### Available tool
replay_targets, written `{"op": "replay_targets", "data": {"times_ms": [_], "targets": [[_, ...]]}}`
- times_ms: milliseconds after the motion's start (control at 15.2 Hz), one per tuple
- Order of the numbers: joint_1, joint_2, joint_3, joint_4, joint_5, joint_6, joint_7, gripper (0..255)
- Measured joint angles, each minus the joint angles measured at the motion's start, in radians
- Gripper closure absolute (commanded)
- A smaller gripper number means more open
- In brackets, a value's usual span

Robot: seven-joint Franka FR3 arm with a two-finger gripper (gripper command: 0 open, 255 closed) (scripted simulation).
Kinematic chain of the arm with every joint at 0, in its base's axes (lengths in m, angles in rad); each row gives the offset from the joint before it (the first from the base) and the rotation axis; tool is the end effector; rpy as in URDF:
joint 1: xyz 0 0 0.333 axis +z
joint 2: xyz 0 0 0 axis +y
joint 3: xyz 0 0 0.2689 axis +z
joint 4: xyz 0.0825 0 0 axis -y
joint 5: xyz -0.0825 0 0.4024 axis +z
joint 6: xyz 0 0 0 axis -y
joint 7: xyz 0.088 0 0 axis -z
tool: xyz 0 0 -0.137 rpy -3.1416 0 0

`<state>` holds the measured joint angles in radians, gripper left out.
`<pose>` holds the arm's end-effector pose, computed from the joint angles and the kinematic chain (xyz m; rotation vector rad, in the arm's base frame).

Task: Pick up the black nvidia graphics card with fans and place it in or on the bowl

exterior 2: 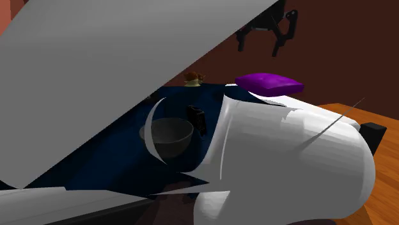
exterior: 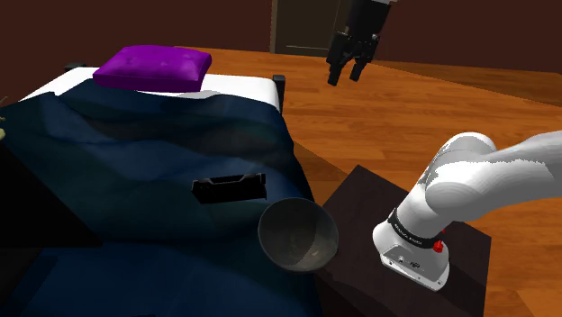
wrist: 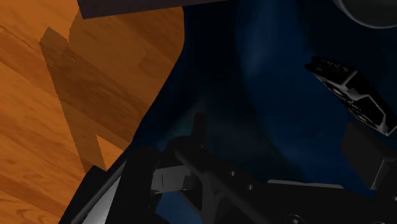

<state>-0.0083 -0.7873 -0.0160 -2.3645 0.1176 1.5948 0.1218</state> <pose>0.3613 0.0065 0.5268 -3.0042 0.2156 -0.0164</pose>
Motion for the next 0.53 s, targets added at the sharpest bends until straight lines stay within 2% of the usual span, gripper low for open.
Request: {"op": "replay_targets", "data": {"times_ms": [198,528], "targets": [[0.016,0.03,0.015,0.003,0.0,0.023,-0.014,0],[0.074,0.179,0.078,0.023,-0.005,0.137,-0.062,0]]}}
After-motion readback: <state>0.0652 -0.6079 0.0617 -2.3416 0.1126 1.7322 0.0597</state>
